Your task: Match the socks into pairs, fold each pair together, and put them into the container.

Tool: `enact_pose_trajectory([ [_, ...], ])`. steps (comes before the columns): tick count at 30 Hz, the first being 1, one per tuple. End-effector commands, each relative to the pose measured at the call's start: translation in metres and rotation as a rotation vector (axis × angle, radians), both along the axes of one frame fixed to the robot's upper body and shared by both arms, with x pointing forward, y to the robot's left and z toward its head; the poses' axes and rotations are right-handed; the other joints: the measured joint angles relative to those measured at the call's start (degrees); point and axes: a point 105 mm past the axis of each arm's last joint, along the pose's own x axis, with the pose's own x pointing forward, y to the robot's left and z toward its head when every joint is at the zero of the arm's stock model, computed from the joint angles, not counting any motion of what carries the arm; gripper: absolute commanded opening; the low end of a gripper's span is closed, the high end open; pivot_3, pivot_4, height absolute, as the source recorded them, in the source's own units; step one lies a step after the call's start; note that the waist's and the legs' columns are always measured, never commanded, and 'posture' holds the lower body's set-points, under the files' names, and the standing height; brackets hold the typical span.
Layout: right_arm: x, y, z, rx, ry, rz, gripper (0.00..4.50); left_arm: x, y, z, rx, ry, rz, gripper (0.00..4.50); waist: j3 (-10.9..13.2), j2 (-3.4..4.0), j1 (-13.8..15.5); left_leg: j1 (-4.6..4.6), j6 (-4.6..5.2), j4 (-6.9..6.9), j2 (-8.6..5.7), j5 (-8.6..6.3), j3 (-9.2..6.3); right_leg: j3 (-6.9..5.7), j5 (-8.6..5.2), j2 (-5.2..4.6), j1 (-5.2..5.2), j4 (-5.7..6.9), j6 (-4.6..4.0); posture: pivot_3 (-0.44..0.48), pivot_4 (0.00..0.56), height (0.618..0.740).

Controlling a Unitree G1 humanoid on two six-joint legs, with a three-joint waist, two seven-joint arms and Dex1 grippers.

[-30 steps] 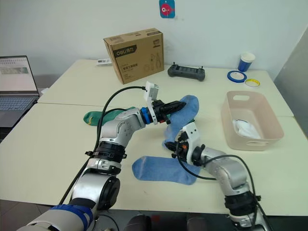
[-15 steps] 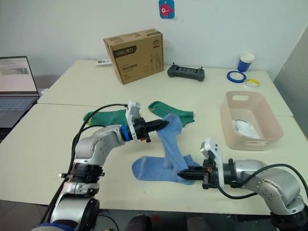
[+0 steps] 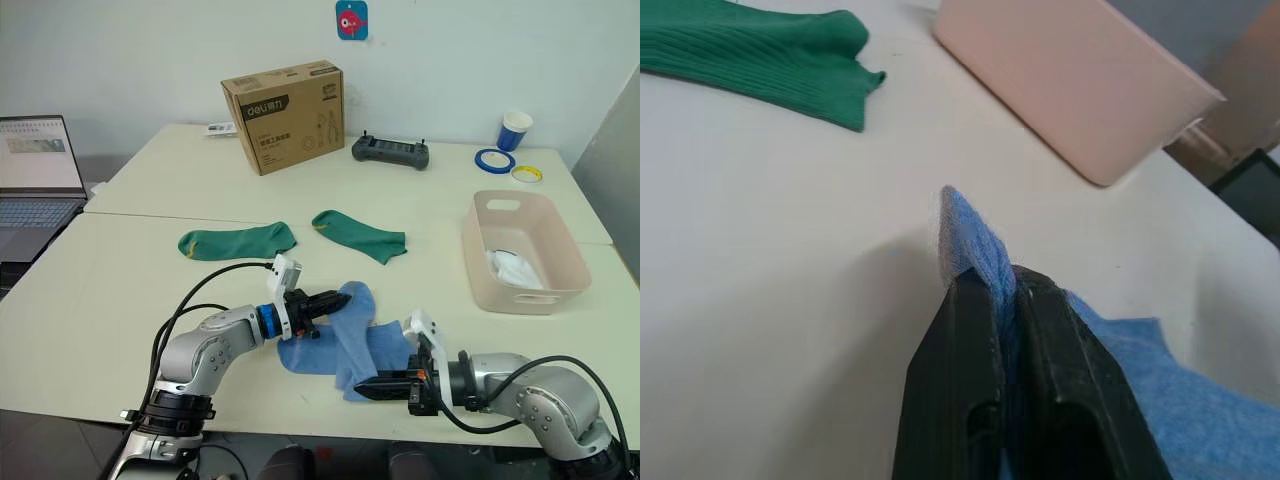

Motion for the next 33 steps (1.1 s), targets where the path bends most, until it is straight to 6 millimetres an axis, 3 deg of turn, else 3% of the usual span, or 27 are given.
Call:
enact_pose_trajectory([
  [1,-0.003,0.0,0.008,0.019,-0.026,0.026,0.0,0.013,0.01,0.014,0.02,-0.073,0.022,1.68,0.0,0.0,-0.01,0.0,0.0,0.0,0.0,0.0,0.0,0.0,0.0,0.0,0.0,0.0,0.0,0.0,0.15,0.74],
  [5,-0.003,-0.001,0.007,0.014,-0.027,0.03,0.0,0.028,0.006,0.027,0.026,-0.119,-0.025,2.99,0.01,-0.01,0.03,0.0,0.0,0.04,-0.02,0.0,0.0,-0.02,0.01,-0.01,0.01,0.0,0.0,0.0,0.15,0.74],
  [9,-0.003,0.0,0.005,0.011,-0.025,0.03,0.0,0.028,-0.014,0.033,0.079,-0.175,-0.184,2.99,0.01,-0.01,0.21,-0.04,0.0,0.04,-0.04,0.0,0.01,-0.01,0.01,-0.01,0.01,-0.04,0.01,0.0,0.15,0.74],
  [15,-0.001,0.003,0.002,0.014,-0.031,0.019,0.0,0.035,-0.038,0.012,0.295,-0.248,-0.364,2.99,0.01,-0.02,0.31,-0.05,0.0,-0.03,-0.03,0.0,0.02,-0.02,-0.01,0.01,-0.01,-0.09,-0.01,0.0,0.15,0.74],
  [19,-0.001,0.005,0.001,0.014,-0.034,0.015,0.0,0.033,-0.046,-0.014,0.465,-0.304,-0.469,2.99,0.01,-0.02,0.17,-0.05,0.0,-0.02,-0.03,0.0,0.04,0.02,0.0,0.01,-0.01,-0.08,-0.01,0.0,0.15,0.74],
  [21,-0.001,0.004,0.0,0.014,-0.035,0.01,0.0,0.033,-0.049,-0.014,0.464,-0.335,-0.489,2.99,0.01,-0.03,0.24,-0.06,0.0,-0.03,-0.02,0.0,0.03,0.0,-0.01,0.01,-0.01,-0.09,-0.01,0.0,0.15,0.74],
  [24,-0.002,0.003,-0.001,0.011,-0.036,0.009,0.0,0.033,-0.051,-0.009,0.422,-0.343,-0.495,2.37,0.01,-0.03,0.26,-0.06,0.0,-0.02,-0.02,0.0,0.02,0.0,0.0,0.0,0.0,-0.08,-0.01,0.0,0.15,0.74],
  [31,-0.001,0.001,-0.001,0.009,-0.043,-0.004,0.0,0.034,-0.047,0.0,0.371,-0.353,-0.485,0.13,0.02,-0.02,0.24,-0.08,0.0,-0.02,-0.02,0.0,0.01,-0.01,-0.01,0.01,-0.01,-0.07,-0.01,0.0,0.15,0.74],
  [33,0.0,0.0,0.0,0.005,-0.044,-0.003,0.0,0.039,-0.04,0.001,0.365,-0.362,-0.431,0.03,0.01,-0.03,0.25,-0.07,0.0,-0.02,-0.02,0.0,0.01,-0.01,-0.01,0.01,-0.01,-0.07,0.0,0.0,0.15,0.74],
])
